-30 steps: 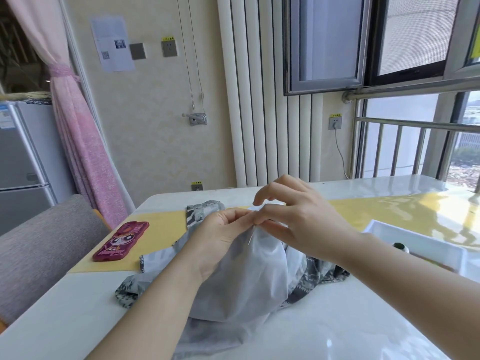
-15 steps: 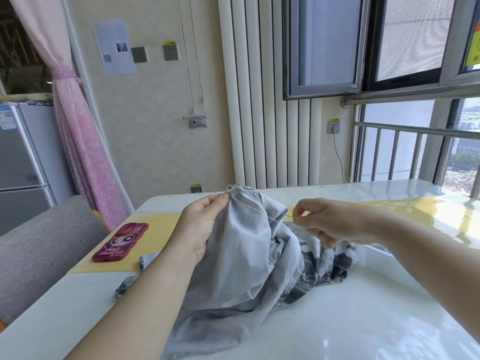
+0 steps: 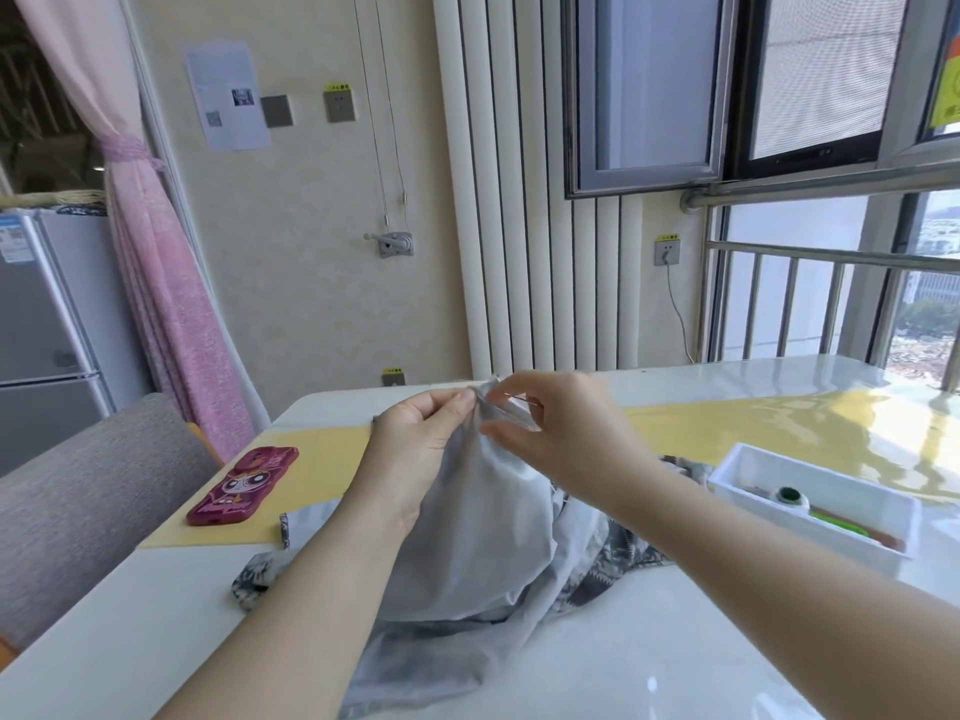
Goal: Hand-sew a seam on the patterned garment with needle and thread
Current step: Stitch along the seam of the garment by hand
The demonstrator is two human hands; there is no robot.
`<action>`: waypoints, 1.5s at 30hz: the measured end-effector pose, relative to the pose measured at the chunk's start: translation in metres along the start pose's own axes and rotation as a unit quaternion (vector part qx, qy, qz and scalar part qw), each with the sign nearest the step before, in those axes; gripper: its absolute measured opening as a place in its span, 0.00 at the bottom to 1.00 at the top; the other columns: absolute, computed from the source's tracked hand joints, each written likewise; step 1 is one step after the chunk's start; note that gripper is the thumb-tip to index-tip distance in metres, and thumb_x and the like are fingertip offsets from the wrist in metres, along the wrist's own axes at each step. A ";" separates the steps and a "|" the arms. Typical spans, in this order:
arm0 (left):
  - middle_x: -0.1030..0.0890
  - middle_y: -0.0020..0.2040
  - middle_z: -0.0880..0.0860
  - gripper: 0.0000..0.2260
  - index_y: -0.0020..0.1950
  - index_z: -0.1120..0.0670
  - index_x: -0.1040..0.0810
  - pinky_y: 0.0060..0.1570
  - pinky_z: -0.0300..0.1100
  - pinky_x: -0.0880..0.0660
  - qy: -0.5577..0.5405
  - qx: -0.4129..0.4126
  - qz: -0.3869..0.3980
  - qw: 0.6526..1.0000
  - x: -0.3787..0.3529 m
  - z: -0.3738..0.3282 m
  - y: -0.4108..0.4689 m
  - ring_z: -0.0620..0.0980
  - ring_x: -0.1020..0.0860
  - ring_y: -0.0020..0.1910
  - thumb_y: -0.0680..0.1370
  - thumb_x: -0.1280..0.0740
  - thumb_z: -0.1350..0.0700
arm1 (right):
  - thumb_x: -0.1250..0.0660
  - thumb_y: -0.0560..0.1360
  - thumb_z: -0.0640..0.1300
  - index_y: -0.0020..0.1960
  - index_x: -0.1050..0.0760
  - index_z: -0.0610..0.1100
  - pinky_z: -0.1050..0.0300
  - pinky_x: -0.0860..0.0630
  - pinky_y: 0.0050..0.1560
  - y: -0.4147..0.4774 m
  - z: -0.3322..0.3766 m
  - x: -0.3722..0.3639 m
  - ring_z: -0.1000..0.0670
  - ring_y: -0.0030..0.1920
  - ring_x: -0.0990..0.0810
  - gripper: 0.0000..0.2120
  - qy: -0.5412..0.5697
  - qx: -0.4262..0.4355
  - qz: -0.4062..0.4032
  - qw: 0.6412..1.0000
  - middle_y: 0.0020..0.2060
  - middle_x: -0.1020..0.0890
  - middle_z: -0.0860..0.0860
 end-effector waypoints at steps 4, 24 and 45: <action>0.15 0.49 0.57 0.06 0.48 0.55 0.16 0.64 0.55 0.29 0.053 -0.029 0.012 0.998 0.001 -0.005 -0.002 0.58 0.20 0.57 0.77 0.32 0.56 | 0.27 0.71 0.48 0.43 0.21 0.48 0.65 0.39 0.27 0.005 -0.013 -0.002 0.58 0.24 0.33 0.05 0.036 -0.042 -0.029 0.998 0.21 0.37 0.56; 0.17 0.49 0.62 0.06 0.47 0.59 0.18 0.56 0.50 0.26 -0.021 0.045 -0.027 0.998 0.009 0.017 0.011 0.55 0.21 0.47 0.77 0.32 0.57 | 0.34 0.72 0.40 0.36 0.29 0.45 0.52 0.18 0.43 -0.013 0.025 -0.004 0.57 0.22 0.47 0.07 0.668 -0.152 0.252 0.684 0.22 0.44 0.55; 0.15 0.42 0.50 0.05 0.44 0.51 0.16 0.47 0.35 0.25 0.105 -0.063 -0.018 0.992 0.007 -0.016 -0.006 0.44 0.21 0.43 0.77 0.32 0.54 | 0.29 0.71 0.52 0.44 0.21 0.47 0.57 0.22 0.33 -0.006 -0.006 -0.005 0.58 0.22 0.32 0.09 0.127 -0.105 0.100 0.981 0.17 0.34 0.57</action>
Point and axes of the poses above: each hand's wrist, its own y-axis towards the middle knuckle, its own x-axis out of the back of the hand, z = x × y, the point moved 9 cm from there along y, towards the middle knuckle
